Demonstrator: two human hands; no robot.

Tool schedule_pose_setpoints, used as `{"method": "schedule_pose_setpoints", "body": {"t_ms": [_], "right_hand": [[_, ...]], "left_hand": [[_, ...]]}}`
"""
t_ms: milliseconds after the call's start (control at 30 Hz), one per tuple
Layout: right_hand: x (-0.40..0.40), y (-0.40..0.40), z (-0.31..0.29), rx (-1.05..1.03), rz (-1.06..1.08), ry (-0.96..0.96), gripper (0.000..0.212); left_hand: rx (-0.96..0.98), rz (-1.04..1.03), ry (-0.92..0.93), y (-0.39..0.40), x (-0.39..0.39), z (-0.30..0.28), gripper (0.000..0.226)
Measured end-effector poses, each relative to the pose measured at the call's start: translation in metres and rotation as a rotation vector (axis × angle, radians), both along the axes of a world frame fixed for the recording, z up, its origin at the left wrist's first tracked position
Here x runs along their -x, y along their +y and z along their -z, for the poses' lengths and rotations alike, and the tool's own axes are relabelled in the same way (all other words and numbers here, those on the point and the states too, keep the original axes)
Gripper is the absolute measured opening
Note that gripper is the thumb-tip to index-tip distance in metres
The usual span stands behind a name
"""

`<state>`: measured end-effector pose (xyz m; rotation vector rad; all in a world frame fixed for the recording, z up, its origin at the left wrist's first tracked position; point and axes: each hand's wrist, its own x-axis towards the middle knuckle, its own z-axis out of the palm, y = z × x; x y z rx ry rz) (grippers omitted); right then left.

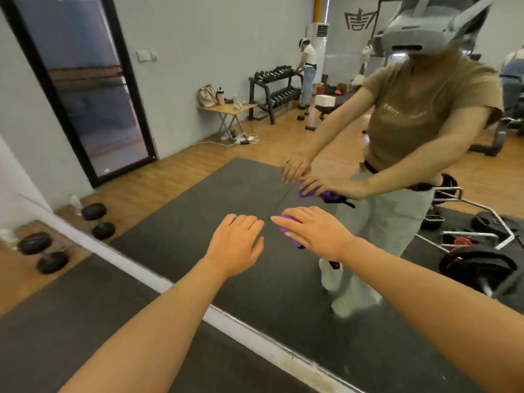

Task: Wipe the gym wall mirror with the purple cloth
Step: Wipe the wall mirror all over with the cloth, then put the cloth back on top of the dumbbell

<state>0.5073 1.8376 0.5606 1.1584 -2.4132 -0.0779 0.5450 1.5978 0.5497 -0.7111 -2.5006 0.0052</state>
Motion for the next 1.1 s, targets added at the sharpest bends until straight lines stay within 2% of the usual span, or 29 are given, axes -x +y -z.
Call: {"method": "schedule_pose_setpoints", "body": {"t_ms": [233, 400, 600, 800, 967, 1100], "right_hand": [[0.028, -0.076, 0.011, 0.069, -0.166, -0.005, 0.046], [0.055, -0.164, 0.007, 0.122, -0.276, 0.013, 0.045], [0.069, -0.296, 0.009, 0.143, -0.387, 0.049, 0.045], [0.083, -0.431, 0.009, 0.092, -0.465, 0.072, 0.038], [0.102, -0.549, 0.000, 0.096, -0.501, 0.050, 0.039], [0.112, -0.629, 0.000, 0.089, -0.518, -0.065, 0.047]], "left_hand": [[0.009, -0.164, 0.021, -0.065, 0.000, -0.010, 0.037], [0.029, -0.329, 0.013, -0.132, -0.005, -0.010, 0.039], [0.033, -0.519, -0.028, -0.251, -0.021, -0.009, 0.042], [0.014, -0.603, 0.028, -0.386, -0.023, -0.005, 0.025], [0.030, -0.673, 0.067, -0.493, -0.018, -0.014, 0.036], [0.010, -0.733, 0.054, -0.563, -0.008, -0.013, 0.037]]}}
